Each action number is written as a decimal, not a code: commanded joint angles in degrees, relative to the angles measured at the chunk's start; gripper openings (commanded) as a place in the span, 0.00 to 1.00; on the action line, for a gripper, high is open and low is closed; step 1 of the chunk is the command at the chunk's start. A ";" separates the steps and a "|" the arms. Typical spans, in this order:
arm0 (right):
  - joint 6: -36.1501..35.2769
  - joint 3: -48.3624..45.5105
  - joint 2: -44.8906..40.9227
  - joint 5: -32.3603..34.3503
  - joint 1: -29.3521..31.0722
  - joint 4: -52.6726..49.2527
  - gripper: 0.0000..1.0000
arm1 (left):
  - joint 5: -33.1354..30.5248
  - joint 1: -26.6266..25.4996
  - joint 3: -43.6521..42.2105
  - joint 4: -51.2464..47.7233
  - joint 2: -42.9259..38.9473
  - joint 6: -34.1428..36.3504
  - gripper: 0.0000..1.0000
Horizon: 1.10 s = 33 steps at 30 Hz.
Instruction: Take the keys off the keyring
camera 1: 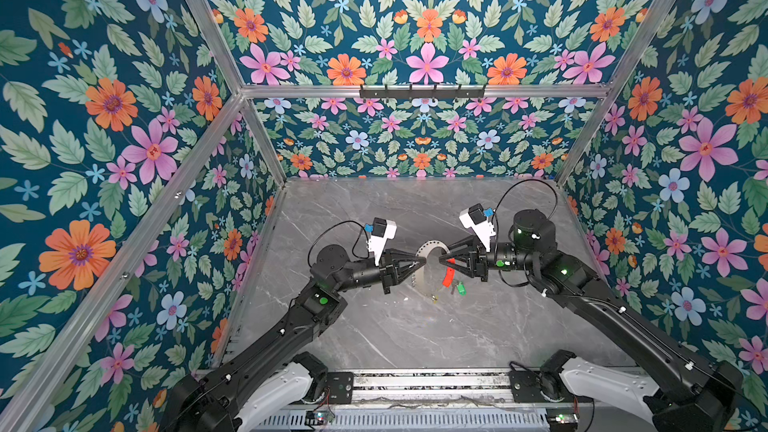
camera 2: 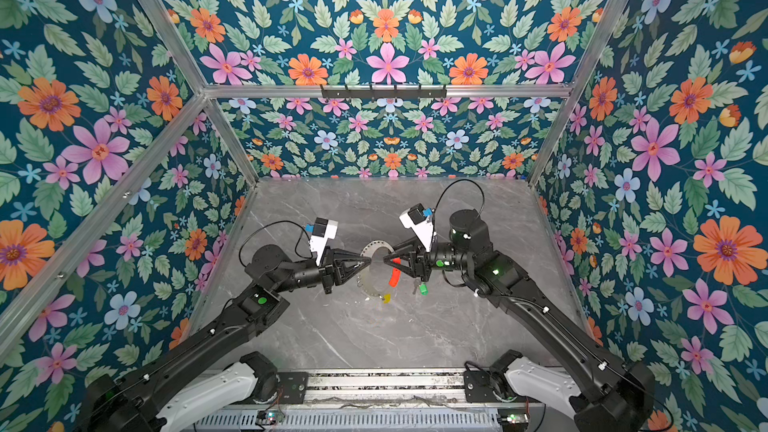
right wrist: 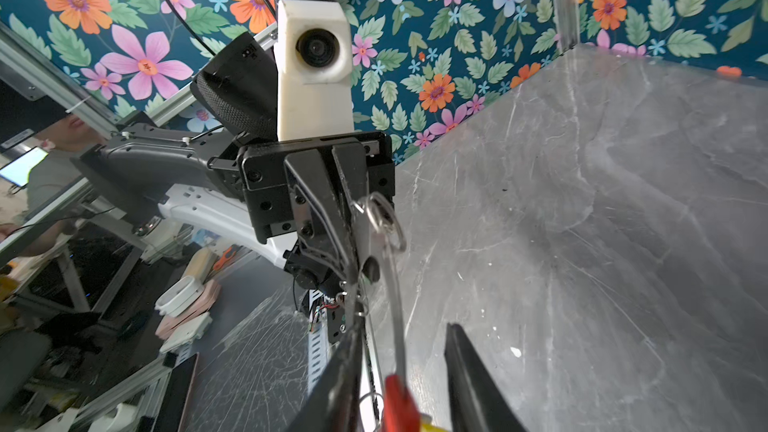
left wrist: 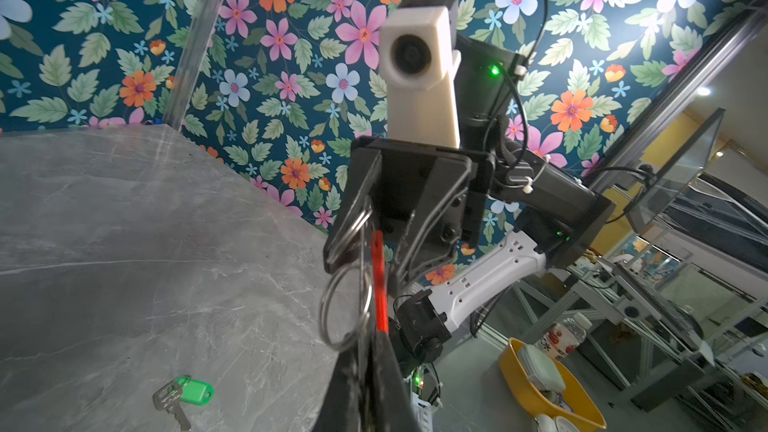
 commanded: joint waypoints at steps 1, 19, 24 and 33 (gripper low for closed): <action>2.00 -1.56 -2.28 7.68 0.02 3.20 0.42 | -6.91 0.07 1.69 0.15 -0.16 -0.04 0.00; 3.01 -9.02 -4.95 20.33 7.23 6.49 0.44 | -30.25 0.04 8.15 -10.54 -2.01 -2.03 0.00; 0.48 -7.85 -1.30 24.37 11.01 7.89 0.45 | -32.11 0.04 8.72 -11.35 -2.18 -3.46 0.00; -1.79 -4.95 3.39 27.76 12.18 10.30 0.45 | -31.78 0.04 8.18 -10.83 -1.87 -4.13 0.00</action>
